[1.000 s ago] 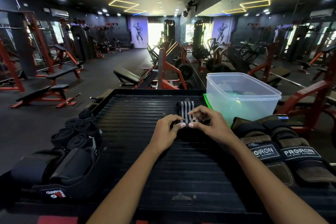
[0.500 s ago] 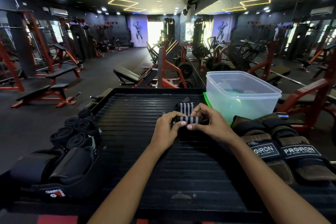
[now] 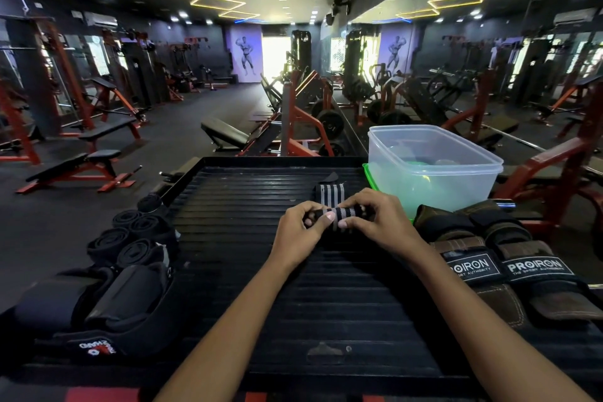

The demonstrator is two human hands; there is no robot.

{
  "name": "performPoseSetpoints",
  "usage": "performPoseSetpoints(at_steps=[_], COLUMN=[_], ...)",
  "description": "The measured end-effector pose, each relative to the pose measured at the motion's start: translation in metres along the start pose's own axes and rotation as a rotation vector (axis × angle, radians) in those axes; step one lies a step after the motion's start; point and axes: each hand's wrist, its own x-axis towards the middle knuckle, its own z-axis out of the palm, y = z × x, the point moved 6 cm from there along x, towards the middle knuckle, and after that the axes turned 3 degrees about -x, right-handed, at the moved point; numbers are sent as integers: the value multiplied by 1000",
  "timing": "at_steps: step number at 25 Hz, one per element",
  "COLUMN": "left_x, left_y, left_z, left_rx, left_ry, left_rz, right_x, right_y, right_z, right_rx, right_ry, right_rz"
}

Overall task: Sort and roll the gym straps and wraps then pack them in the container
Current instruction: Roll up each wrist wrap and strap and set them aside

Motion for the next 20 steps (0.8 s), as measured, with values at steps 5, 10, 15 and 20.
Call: performPoseSetpoints(at_steps=[5,10,15,20], left_x=[-2,0,-2,2], left_y=[6,7,9,0], left_z=[0,-6,-3,-6], left_rx=[41,55,21,-33], left_ry=[-26,70,15,9], left_rz=[144,119,32,-53], right_x=[-1,-1,-4,-2], right_y=[4,-2,-2,-8], right_z=[6,9,10,6], right_rx=[0,105,-20,-95], right_ry=[-37,-102,-106,-10], right_rz=[6,40,-28,-112])
